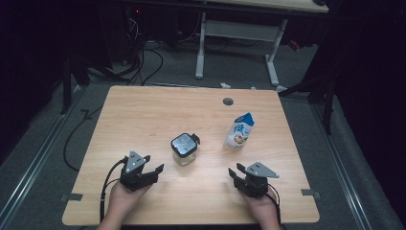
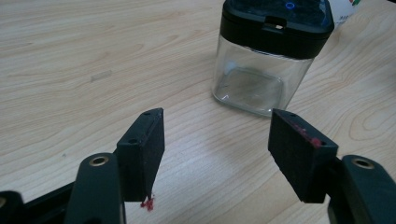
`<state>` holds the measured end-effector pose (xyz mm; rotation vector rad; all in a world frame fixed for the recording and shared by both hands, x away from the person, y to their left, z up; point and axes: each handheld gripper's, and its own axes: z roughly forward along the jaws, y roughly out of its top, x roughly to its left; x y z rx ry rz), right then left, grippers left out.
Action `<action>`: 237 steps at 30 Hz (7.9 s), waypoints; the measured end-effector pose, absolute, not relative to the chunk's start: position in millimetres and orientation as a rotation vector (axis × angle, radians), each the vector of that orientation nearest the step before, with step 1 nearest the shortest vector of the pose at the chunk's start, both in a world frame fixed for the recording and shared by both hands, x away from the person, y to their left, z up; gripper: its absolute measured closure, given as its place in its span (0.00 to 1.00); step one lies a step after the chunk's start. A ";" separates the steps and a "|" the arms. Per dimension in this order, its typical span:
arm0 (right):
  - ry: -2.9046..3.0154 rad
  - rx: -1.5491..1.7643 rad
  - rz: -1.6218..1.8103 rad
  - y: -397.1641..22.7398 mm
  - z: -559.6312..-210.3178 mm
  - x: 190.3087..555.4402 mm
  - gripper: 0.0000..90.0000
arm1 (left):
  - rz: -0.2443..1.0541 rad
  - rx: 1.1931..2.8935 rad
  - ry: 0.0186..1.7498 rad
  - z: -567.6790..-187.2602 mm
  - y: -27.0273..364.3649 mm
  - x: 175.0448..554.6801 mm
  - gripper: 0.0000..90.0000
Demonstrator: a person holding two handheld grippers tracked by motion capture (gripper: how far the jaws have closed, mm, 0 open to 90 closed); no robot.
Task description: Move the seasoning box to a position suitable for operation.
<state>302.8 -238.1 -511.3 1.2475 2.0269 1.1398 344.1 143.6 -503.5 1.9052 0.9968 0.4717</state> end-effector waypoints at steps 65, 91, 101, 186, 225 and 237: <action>2.105 1.199 1.095 -231.3 -519.7 305.4 0.59 | 0.473 1.912 0.988 -506.3 101.6 403.0 1.00; 2.109 1.194 1.096 -231.0 -520.4 305.0 0.57 | 0.441 1.894 0.909 -496.3 80.5 353.6 0.96; 2.110 1.189 1.095 -230.7 -520.2 304.6 0.57 | 0.415 1.890 0.861 -496.7 68.0 334.3 0.95; 2.017 1.150 1.174 -211.0 -510.7 300.0 0.96 | 0.400 1.932 0.921 -524.4 82.5 392.4 1.00; 2.025 1.203 1.198 -222.9 -516.8 300.7 0.90 | 0.451 1.864 0.931 -469.3 92.2 360.2 0.77; 2.028 1.192 1.204 -223.9 -515.6 300.1 0.89 | 0.481 1.887 0.935 -457.9 72.4 372.5 1.00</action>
